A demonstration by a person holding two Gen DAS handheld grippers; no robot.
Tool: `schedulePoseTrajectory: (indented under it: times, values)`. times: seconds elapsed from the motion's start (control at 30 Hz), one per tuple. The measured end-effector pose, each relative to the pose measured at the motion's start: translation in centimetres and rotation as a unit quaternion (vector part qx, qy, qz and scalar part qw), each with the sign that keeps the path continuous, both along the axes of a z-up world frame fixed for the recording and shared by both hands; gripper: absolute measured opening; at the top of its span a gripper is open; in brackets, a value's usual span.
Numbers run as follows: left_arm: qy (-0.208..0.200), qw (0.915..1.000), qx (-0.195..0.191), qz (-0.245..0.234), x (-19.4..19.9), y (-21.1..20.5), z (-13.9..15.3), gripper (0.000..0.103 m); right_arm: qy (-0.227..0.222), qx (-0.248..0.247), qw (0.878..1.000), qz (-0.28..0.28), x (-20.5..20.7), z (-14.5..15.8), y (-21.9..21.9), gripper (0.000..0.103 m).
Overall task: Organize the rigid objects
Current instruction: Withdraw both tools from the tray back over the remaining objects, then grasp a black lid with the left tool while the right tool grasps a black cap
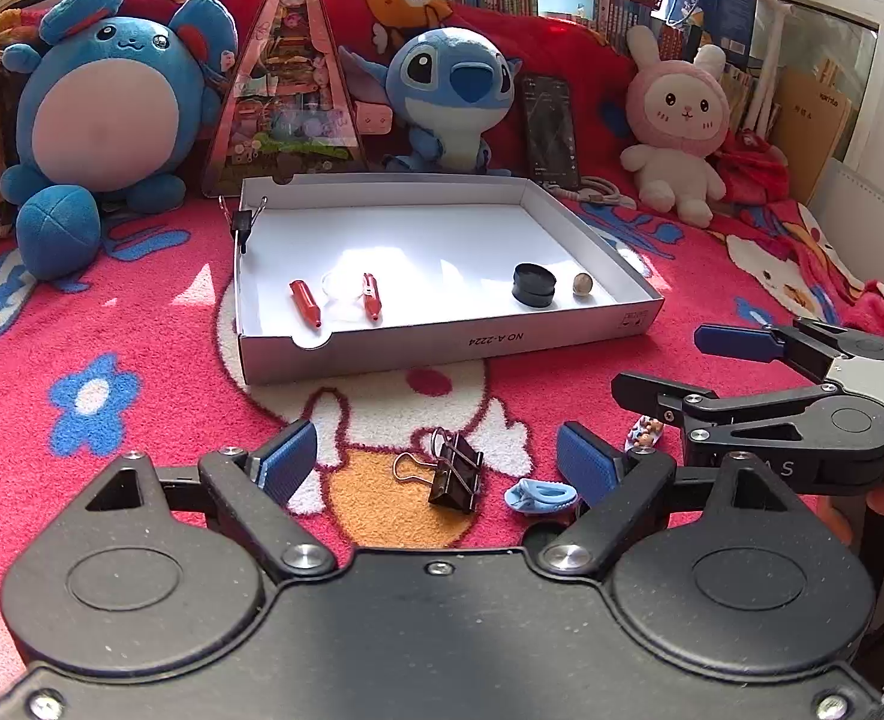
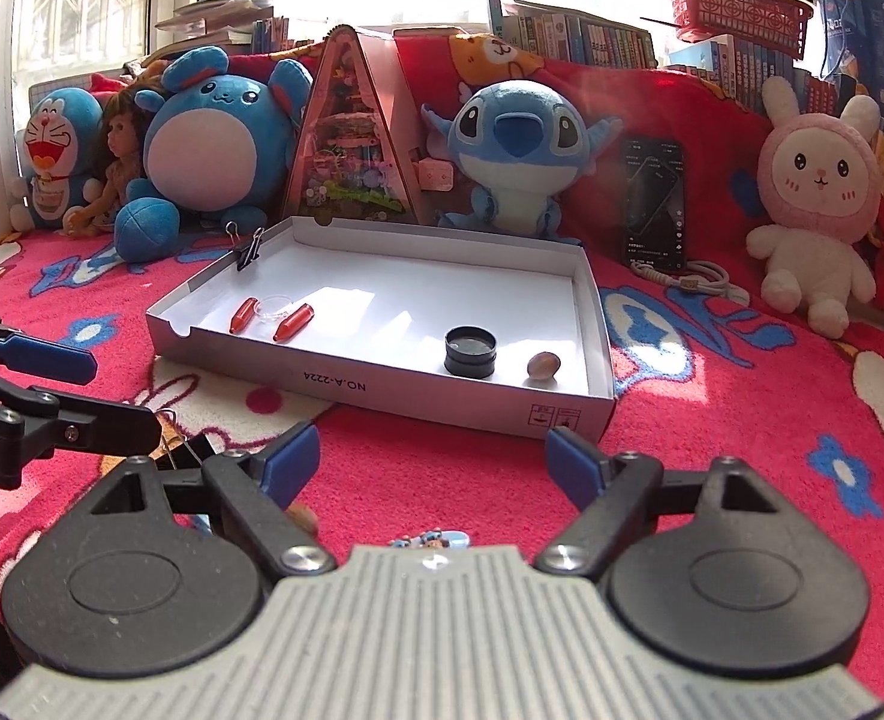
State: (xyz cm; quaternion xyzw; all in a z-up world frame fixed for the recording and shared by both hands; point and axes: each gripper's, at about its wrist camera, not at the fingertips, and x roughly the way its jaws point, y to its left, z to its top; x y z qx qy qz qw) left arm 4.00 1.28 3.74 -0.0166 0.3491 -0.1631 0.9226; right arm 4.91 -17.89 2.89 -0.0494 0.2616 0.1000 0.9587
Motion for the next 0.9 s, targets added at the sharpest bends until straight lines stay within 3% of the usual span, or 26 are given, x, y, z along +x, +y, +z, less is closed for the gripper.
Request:
schedulePoseTrajectory:
  times: [0.43, 0.6, 0.8, 0.9]
  values:
    - [0.029, 0.9995, -0.004, -0.014, -1.9, 0.0, -1.5, 0.086, 0.014, -0.008, 1.0, 0.0, -1.5, -1.6, 0.0, 0.09]
    - [0.043, 0.9985, -0.022, -0.025, -2.3, 0.2, -2.0, 0.078, 0.02, -0.015, 1.0, 0.007, -2.0, -2.0, 0.1, 0.09]
    - [0.045, 0.9983, -0.011, -0.036, -3.1, -0.4, -2.4, 0.067, 0.021, -0.016, 0.999, 0.02, -2.8, -2.2, 0.3, 0.089]
    - [0.046, 0.9981, -0.003, -0.042, -3.4, -0.7, -2.6, 0.056, 0.023, -0.024, 0.999, 0.032, -3.1, -2.4, 0.6, 0.086]
